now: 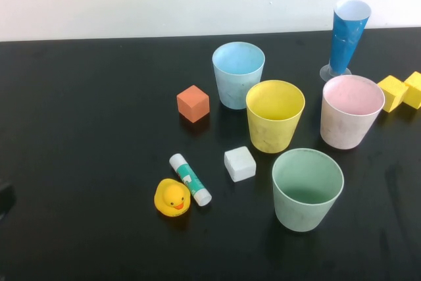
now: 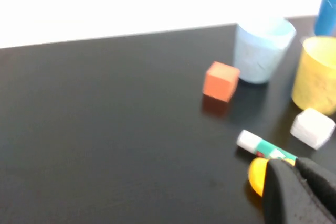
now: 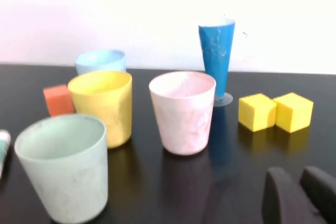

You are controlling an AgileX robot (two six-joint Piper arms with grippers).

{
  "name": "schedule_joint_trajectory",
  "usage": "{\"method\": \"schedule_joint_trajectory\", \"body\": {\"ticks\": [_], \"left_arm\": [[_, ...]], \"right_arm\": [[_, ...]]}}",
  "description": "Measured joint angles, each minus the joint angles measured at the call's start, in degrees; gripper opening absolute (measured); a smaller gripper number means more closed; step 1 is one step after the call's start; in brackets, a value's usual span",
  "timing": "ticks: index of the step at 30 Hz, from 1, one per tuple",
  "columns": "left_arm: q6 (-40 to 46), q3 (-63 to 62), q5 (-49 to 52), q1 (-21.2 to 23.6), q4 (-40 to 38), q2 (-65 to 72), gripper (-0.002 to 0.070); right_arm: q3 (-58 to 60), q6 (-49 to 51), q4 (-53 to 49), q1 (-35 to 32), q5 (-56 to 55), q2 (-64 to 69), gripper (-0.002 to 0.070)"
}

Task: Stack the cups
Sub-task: Pick up the green cup

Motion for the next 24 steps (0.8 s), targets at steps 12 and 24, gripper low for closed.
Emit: {"method": "schedule_joint_trajectory", "body": {"ticks": [12, 24], "left_arm": [[-0.5, -25.5, 18.9, -16.1, 12.2, 27.9, -0.0002], [-11.7, -53.2, 36.7, -34.3, 29.3, 61.0, -0.0001]], "right_arm": [[-3.9, -5.7, -1.6, 0.0, 5.7, 14.9, 0.0063], [-4.0, -11.7, -1.9, 0.0, 7.4, 21.9, 0.0063]]}}
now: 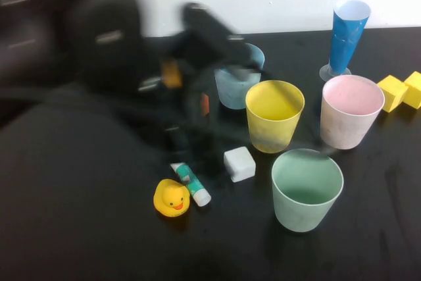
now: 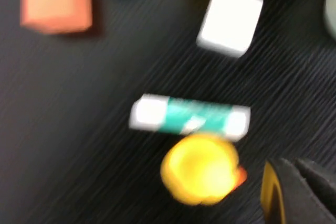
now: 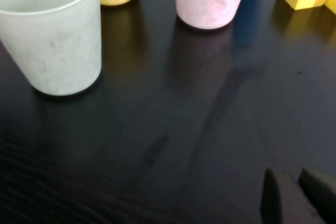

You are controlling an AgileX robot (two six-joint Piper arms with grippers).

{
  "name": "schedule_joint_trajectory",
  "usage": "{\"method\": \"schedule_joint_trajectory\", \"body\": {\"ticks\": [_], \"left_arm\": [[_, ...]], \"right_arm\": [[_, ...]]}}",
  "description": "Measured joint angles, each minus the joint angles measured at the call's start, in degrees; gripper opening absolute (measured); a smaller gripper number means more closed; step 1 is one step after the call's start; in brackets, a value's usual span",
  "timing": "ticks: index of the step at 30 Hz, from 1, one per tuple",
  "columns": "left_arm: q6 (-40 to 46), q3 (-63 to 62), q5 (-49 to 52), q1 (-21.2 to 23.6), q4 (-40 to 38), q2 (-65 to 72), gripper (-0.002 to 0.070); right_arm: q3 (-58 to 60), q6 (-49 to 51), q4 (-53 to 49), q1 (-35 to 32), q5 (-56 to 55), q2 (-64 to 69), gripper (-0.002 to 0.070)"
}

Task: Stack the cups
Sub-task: Pick up the green cup

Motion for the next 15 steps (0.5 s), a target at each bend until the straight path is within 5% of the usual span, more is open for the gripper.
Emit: {"method": "schedule_joint_trajectory", "body": {"ticks": [5, 11, 15], "left_arm": [[-1.2, -10.8, 3.2, -0.6, -3.6, 10.3, 0.0091], [-1.6, -18.3, 3.3, -0.6, -6.7, 17.7, 0.0354], [-1.9, -19.0, 3.4, -0.6, -7.6, 20.8, 0.0411]], "right_arm": [[0.0, -1.2, -0.5, 0.0, -0.2, 0.0, 0.0063], [0.0, -1.3, -1.1, 0.0, -0.3, 0.0, 0.0063], [0.1, -1.3, -1.1, 0.0, -0.3, 0.0, 0.0063]]}}
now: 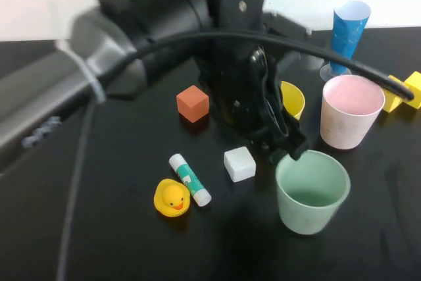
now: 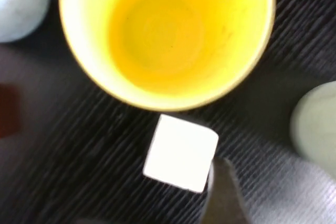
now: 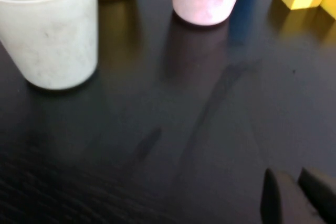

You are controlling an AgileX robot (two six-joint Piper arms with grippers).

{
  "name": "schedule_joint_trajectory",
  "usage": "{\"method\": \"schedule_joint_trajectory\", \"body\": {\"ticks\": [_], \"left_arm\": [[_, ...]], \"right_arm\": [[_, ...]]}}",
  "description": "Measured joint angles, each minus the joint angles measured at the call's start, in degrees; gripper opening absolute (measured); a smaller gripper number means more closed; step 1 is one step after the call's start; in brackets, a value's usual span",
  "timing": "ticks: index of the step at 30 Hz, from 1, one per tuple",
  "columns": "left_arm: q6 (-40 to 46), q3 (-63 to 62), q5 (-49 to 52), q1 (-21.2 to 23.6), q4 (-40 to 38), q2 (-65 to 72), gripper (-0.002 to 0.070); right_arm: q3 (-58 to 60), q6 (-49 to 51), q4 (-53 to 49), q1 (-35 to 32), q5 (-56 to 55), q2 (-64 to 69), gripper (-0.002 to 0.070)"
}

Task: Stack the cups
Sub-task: Pick up the green cup

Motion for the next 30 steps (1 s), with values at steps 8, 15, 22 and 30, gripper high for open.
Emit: {"method": "schedule_joint_trajectory", "body": {"ticks": [8, 15, 22, 30], "left_arm": [[1.0, 0.0, 0.1, 0.0, -5.8, 5.4, 0.0425], [-0.3, 0.0, 0.1, 0.0, -0.1, 5.3, 0.0426], [-1.8, 0.0, 0.1, 0.0, 5.6, 2.6, 0.0426], [-2.0, 0.0, 0.2, -0.1, -1.6, -3.6, 0.0426]], "right_arm": [[1.3, 0.0, -0.1, 0.0, -0.1, 0.0, 0.0063], [1.4, 0.0, -0.1, 0.0, -0.1, 0.0, 0.0063], [1.4, 0.0, -0.1, 0.0, -0.1, 0.0, 0.0063], [1.4, 0.0, -0.1, 0.0, -0.1, 0.0, 0.0063]]}}
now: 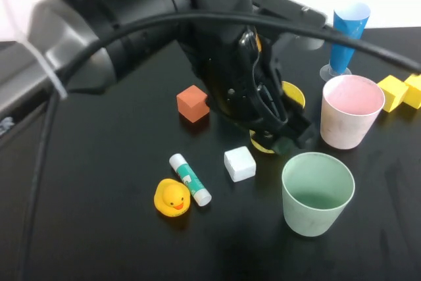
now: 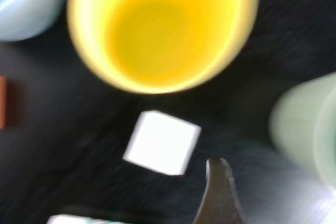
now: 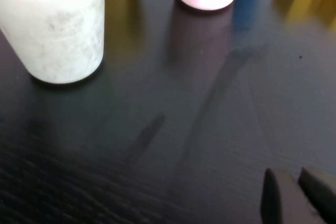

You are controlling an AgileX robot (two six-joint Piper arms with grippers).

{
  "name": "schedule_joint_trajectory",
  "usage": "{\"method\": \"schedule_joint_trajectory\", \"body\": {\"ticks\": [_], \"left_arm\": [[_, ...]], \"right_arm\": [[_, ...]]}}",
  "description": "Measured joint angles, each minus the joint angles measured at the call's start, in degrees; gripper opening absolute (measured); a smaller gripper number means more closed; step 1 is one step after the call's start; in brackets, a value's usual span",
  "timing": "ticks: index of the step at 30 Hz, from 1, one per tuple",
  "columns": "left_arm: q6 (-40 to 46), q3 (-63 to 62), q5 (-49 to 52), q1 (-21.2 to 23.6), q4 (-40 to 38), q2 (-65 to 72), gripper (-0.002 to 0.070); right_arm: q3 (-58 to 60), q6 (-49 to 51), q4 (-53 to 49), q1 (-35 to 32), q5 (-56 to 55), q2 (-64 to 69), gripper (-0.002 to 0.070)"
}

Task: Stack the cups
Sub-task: Pick up the green cup

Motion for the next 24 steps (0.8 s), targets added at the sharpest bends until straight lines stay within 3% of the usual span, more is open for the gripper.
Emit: {"method": "schedule_joint_trajectory", "body": {"ticks": [4, 9, 14, 16, 19, 24], "left_arm": [[0.5, 0.0, 0.1, -2.5, -1.8, -0.7, 0.0426], [0.3, 0.0, 0.1, -6.4, 3.7, 2.3, 0.0426], [-0.2, 0.0, 0.1, -7.0, 5.5, 7.2, 0.0412], [1.4, 0.0, 0.1, -7.0, 5.5, 8.4, 0.0335], [2.6, 0.0, 0.1, -7.1, 5.8, 8.4, 0.0116], [2.5, 0.0, 0.1, -7.1, 9.5, 4.5, 0.0020]], "right_arm": [[0.0, 0.0, 0.0, 0.0, 0.0, 0.0, 0.0063], [0.0, 0.0, 0.0, 0.0, 0.0, 0.0, 0.0063], [0.0, 0.0, 0.0, 0.0, 0.0, 0.0, 0.0063], [0.0, 0.0, 0.0, 0.0, 0.1, 0.0, 0.0063], [0.0, 0.0, 0.0, 0.0, 0.1, 0.0, 0.0063], [0.0, 0.0, 0.0, 0.0, 0.1, 0.0, 0.0063]]}}
